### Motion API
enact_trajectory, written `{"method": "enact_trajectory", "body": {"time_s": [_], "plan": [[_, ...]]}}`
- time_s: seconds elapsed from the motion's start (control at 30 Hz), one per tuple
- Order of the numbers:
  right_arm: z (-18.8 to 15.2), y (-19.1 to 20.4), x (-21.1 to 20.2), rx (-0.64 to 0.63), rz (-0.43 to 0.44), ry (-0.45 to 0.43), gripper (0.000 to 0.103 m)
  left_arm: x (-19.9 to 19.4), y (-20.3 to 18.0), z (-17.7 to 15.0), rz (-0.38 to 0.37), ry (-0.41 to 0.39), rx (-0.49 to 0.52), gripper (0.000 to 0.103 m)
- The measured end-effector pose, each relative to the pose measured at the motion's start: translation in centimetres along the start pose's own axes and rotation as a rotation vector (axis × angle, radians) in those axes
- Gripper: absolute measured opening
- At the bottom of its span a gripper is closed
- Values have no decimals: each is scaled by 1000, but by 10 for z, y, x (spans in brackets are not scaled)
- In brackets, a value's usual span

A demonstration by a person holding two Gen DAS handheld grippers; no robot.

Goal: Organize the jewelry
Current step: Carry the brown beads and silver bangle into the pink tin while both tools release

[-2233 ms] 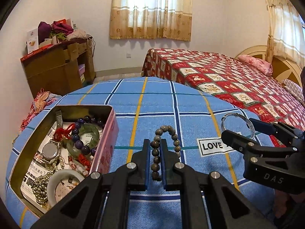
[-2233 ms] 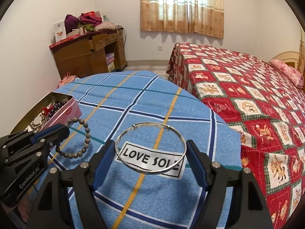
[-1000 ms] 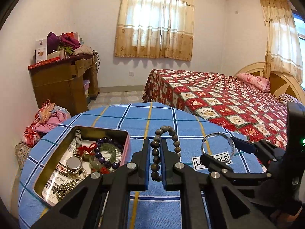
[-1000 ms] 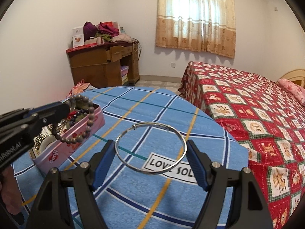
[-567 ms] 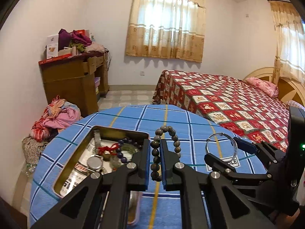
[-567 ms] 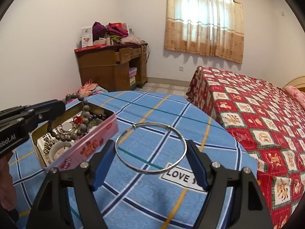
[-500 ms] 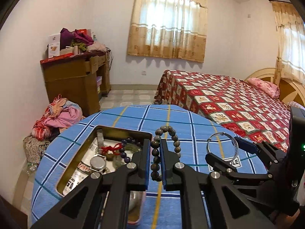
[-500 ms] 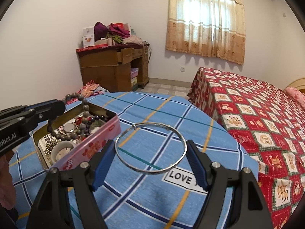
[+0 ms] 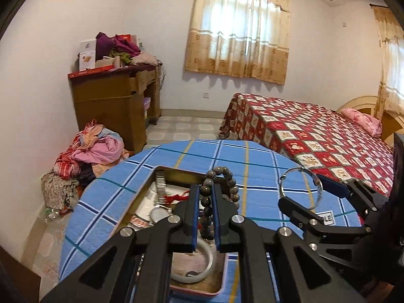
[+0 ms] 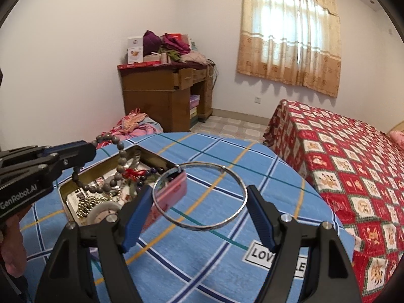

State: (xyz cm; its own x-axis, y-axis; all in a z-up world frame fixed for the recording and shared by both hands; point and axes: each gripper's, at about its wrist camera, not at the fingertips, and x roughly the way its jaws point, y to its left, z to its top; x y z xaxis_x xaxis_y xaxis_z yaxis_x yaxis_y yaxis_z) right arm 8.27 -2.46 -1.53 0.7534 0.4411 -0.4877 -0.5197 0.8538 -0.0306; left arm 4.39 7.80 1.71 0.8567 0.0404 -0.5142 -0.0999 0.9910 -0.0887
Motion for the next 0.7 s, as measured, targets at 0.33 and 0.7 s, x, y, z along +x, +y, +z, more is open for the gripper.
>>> {"method": "enact_trajectory", "body": {"time_s": [0.33,0.7], "plan": [[16,26,11,-47,56,-6,77,1,34,2,72,25,-32,9],[23,48,29,-72,111,20,77,15,53,-1,93,78,-33,9]]}}
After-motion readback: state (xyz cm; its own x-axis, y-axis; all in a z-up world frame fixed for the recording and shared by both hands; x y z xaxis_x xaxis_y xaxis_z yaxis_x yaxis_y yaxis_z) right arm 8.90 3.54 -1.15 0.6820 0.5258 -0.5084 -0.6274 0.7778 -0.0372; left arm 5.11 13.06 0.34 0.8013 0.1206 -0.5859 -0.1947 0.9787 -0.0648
